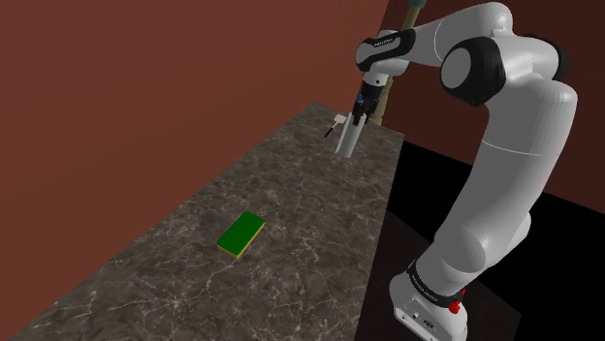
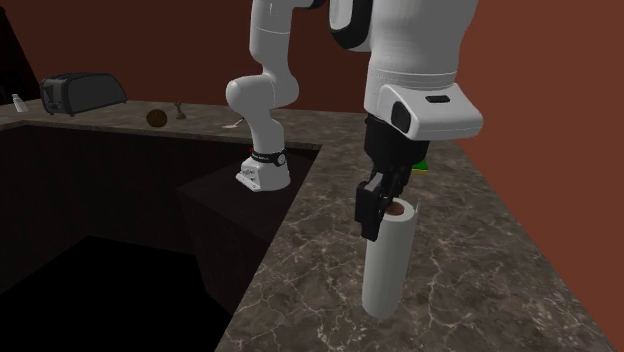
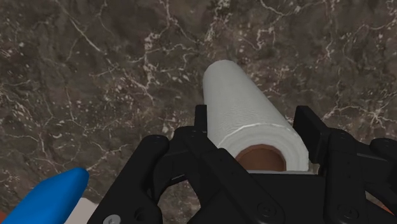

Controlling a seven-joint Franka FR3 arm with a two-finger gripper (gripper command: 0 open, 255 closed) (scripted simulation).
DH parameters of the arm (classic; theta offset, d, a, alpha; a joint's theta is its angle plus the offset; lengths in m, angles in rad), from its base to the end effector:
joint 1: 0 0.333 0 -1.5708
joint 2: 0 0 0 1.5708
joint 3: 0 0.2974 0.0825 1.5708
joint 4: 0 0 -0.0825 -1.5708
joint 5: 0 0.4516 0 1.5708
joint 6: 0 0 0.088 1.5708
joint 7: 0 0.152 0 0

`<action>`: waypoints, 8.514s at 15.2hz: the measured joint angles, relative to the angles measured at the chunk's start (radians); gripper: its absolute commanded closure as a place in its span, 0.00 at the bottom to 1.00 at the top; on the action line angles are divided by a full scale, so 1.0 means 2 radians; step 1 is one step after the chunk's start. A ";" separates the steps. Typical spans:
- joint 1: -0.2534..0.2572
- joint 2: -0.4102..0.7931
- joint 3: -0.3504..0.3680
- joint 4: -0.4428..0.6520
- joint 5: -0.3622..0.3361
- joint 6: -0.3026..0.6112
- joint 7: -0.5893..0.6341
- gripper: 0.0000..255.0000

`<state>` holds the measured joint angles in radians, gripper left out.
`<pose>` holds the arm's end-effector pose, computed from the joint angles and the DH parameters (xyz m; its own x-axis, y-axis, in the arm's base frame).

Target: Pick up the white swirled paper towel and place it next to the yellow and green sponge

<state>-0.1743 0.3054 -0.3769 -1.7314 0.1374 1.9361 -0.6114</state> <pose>0.5932 -0.3363 0.3157 0.9983 0.0191 -0.0559 0.0160 -0.9983 -0.0553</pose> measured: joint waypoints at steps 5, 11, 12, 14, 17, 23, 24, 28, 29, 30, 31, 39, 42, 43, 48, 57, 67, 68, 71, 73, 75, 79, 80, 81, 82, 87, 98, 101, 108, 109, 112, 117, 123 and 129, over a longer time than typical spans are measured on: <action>0.000 -0.007 -0.002 0.020 -0.004 -0.027 0.002 1.00; 0.000 -0.016 -0.003 0.051 -0.008 -0.065 0.006 1.00; 0.000 -0.017 -0.003 0.056 -0.008 -0.072 0.006 1.00; -0.001 -0.018 -0.004 0.069 -0.009 -0.085 0.007 1.00; -0.001 -0.020 -0.004 0.085 -0.010 -0.103 0.009 1.00; 0.038 -0.084 0.012 0.035 -0.032 -0.111 0.065 1.00; 0.044 -0.094 0.016 0.028 -0.035 -0.112 0.076 1.00; 0.070 -0.136 0.035 0.004 -0.047 -0.126 0.122 1.00; 0.076 -0.147 0.041 -0.005 -0.050 -0.128 0.134 1.00; 0.083 -0.156 0.047 -0.009 -0.051 -0.131 0.148 1.00; 0.088 -0.162 0.052 -0.010 -0.052 -0.137 0.159 1.00; 0.131 -0.200 0.101 -0.004 -0.052 -0.175 0.252 1.00; 0.145 -0.214 0.120 -0.006 -0.050 -0.186 0.286 1.00; 0.150 -0.213 0.126 0.001 -0.049 -0.191 0.296 1.00; 0.176 -0.212 0.159 0.034 -0.041 -0.220 0.357 1.00; 0.220 -0.171 0.213 0.134 -0.032 -0.273 0.460 1.00; 0.239 -0.170 0.232 0.101 -0.031 -0.237 0.495 1.00; 0.239 -0.174 0.233 0.090 -0.031 -0.229 0.495 1.00; 0.239 -0.179 0.233 0.062 -0.030 -0.208 0.494 1.00; 0.239 -0.183 0.233 0.044 -0.030 -0.193 0.493 1.00; 0.239 -0.186 0.233 0.027 -0.030 -0.179 0.492 1.00; 0.239 -0.188 0.233 -0.002 -0.029 -0.152 0.489 1.00; 0.239 -0.191 0.233 -0.012 -0.029 -0.145 0.489 1.00; 0.239 -0.191 0.233 -0.019 -0.029 -0.138 0.488 1.00; 0.239 -0.193 0.233 -0.027 -0.029 -0.132 0.488 1.00; 0.239 -0.195 0.233 -0.065 -0.028 -0.096 0.486 1.00; 0.240 -0.189 0.234 -0.132 -0.027 -0.023 0.482 1.00; 0.240 -0.186 0.235 -0.148 -0.027 -0.004 0.481 1.00; 0.241 -0.173 0.235 -0.181 -0.026 0.042 0.478 1.00; 0.241 -0.171 0.235 -0.185 -0.026 0.048 0.478 1.00; 0.241 -0.164 0.236 -0.194 -0.026 0.064 0.477 1.00; 0.241 -0.163 0.236 -0.197 -0.026 0.068 0.477 1.00; 0.241 -0.163 0.236 -0.197 -0.026 0.068 0.477 0.00; 0.239 -0.178 0.233 -0.163 -0.027 0.020 0.477 0.00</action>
<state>0.3037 -0.0503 0.0896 -2.0569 0.0836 1.9753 0.3417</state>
